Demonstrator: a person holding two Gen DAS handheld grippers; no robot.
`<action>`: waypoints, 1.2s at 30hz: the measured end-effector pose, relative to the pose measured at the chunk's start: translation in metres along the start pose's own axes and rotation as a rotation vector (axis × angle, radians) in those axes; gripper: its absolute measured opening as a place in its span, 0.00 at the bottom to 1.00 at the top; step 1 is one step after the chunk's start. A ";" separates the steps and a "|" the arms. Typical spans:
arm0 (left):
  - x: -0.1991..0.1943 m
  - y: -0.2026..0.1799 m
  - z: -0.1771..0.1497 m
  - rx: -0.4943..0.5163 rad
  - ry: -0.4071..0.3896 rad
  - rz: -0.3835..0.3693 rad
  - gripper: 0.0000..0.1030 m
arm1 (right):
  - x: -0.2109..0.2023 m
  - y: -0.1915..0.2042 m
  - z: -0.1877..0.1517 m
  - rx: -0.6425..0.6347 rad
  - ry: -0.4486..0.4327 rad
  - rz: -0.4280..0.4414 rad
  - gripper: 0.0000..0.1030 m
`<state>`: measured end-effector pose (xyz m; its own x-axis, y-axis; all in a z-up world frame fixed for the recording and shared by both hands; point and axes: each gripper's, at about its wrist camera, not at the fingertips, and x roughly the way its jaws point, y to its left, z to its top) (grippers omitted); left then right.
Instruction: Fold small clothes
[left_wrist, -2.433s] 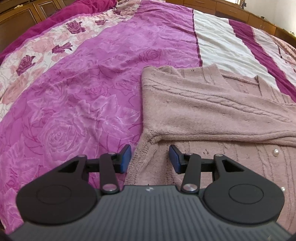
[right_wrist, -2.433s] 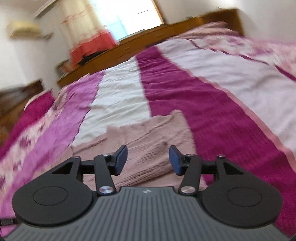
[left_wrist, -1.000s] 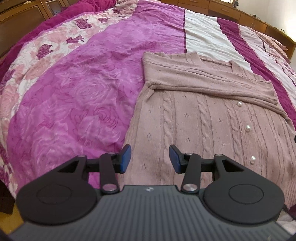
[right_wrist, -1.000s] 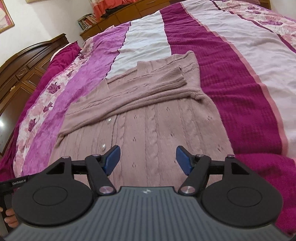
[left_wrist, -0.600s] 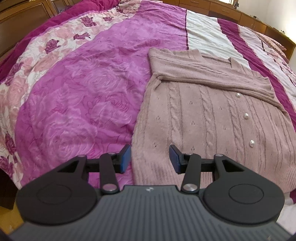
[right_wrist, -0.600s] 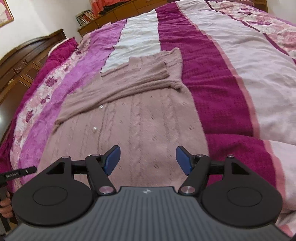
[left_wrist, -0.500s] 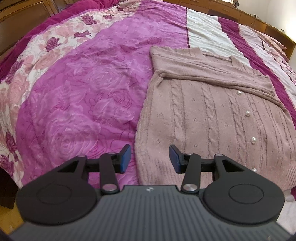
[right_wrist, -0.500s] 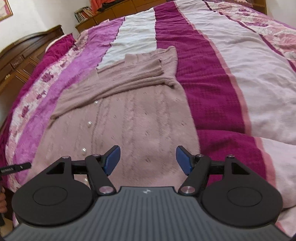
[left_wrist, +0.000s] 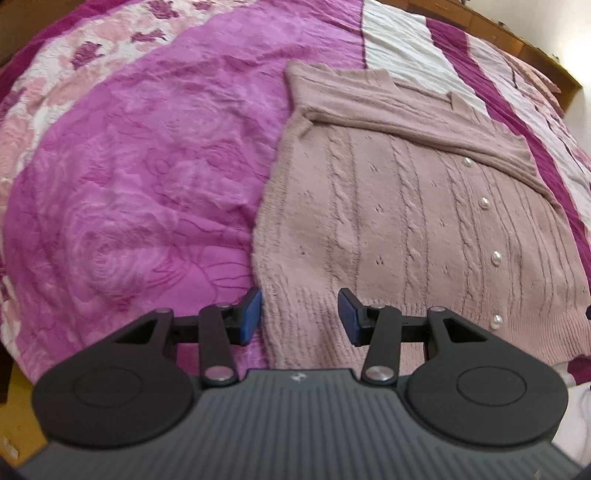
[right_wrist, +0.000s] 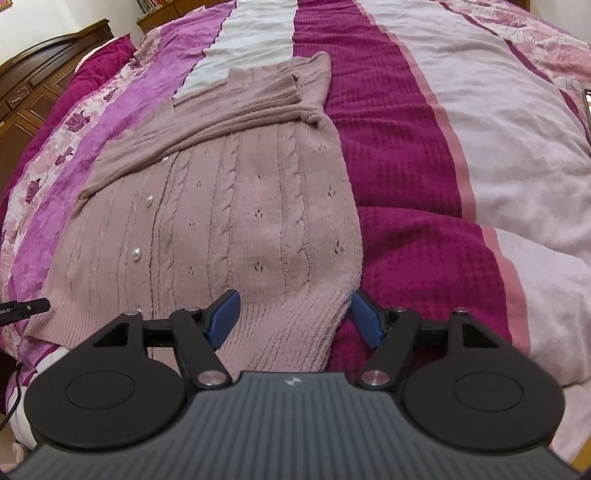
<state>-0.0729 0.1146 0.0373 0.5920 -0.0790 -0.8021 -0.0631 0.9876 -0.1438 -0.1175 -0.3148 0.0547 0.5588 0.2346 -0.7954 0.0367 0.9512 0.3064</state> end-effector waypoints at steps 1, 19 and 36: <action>0.003 -0.001 0.001 0.008 0.009 -0.007 0.50 | 0.001 0.000 0.000 -0.004 0.006 0.001 0.71; 0.017 -0.010 0.007 0.087 0.073 -0.081 0.54 | 0.021 0.019 0.000 -0.177 0.096 0.028 0.77; 0.046 -0.019 0.008 0.086 0.121 -0.114 0.55 | 0.031 0.035 -0.005 -0.283 0.161 0.008 0.77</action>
<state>-0.0383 0.0933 0.0077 0.4901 -0.2020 -0.8480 0.0707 0.9788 -0.1923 -0.1035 -0.2729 0.0381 0.4196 0.2492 -0.8729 -0.2118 0.9619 0.1728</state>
